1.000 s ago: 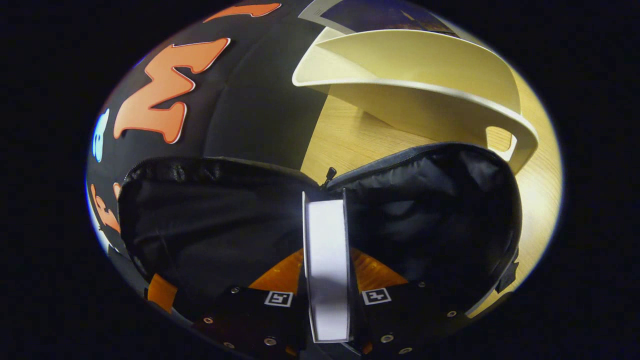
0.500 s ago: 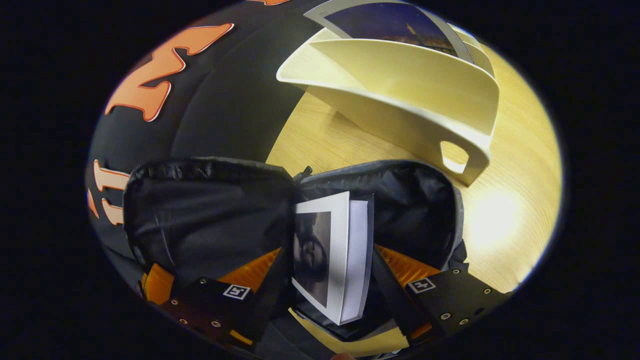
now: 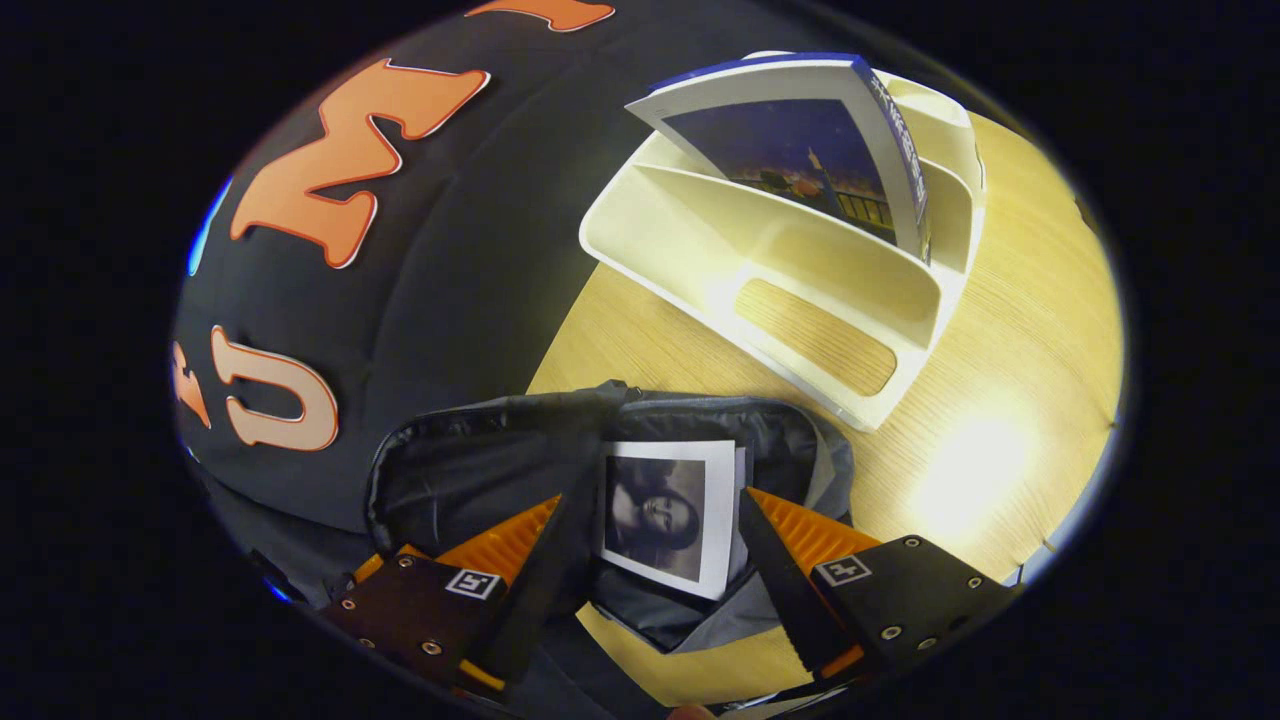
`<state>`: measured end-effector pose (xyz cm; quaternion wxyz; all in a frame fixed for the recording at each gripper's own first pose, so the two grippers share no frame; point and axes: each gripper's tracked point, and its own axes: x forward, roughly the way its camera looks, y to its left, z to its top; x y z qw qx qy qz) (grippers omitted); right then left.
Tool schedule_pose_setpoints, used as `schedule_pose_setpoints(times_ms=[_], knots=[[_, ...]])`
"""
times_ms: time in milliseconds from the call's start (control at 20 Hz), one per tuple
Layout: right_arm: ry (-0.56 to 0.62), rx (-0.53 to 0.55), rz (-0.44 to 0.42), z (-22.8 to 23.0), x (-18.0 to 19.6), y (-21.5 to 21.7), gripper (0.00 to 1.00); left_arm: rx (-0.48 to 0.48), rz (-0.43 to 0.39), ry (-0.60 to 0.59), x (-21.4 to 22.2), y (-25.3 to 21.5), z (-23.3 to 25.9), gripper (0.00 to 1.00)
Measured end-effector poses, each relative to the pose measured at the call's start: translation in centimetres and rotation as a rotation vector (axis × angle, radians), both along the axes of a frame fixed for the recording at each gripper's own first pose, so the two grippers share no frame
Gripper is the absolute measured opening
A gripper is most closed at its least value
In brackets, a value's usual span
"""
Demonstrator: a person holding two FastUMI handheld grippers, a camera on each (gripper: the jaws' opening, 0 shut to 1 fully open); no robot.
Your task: Open the schoolbag, grab two books from the bookshelf and put them into the schoolbag.
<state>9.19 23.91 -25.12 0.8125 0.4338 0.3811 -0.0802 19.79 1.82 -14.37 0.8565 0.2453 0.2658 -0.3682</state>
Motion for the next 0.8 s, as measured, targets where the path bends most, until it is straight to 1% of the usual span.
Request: schedule_pose_setpoints(times_ms=[100, 250, 450, 550, 650, 750, 800], knots=[[0.012, -0.028, 0.023, 0.3, -1.8, -1.1, 0.98, -0.002, 0.002, 0.006, -0.1, 0.1, -0.1, 0.01], [0.042, -0.098, 0.056, 0.2, -4.8, -4.3, 0.98, -0.008, 0.006, 0.012, 0.0, 0.1, -0.4, 0.01], [0.079, -0.275, 0.118, 1.9, -8.2, -9.8, 0.98, -0.007, 0.007, 0.018, 0.0, 0.0, -0.7, 0.01], [0.079, -0.345, 0.144, 3.6, -8.8, -12.3, 0.98, -0.008, 0.005, 0.022, 0.0, -0.2, -1.0, 0.01], [0.078, -0.401, 0.179, 5.9, -9.1, -13.9, 0.98, -0.008, 0.006, 0.033, 0.0, -0.3, -1.3, 0.01], [0.072, -0.49, 0.23, 8.5, -8.9, -15.5, 0.98, -0.004, 0.006, 0.039, 0.3, -0.6, -1.7, 0.0], [0.067, -0.567, 0.271, 10.0, -8.2, -16.6, 0.98, -0.002, 0.006, 0.039, 0.4, -0.6, -1.8, 0.01]])
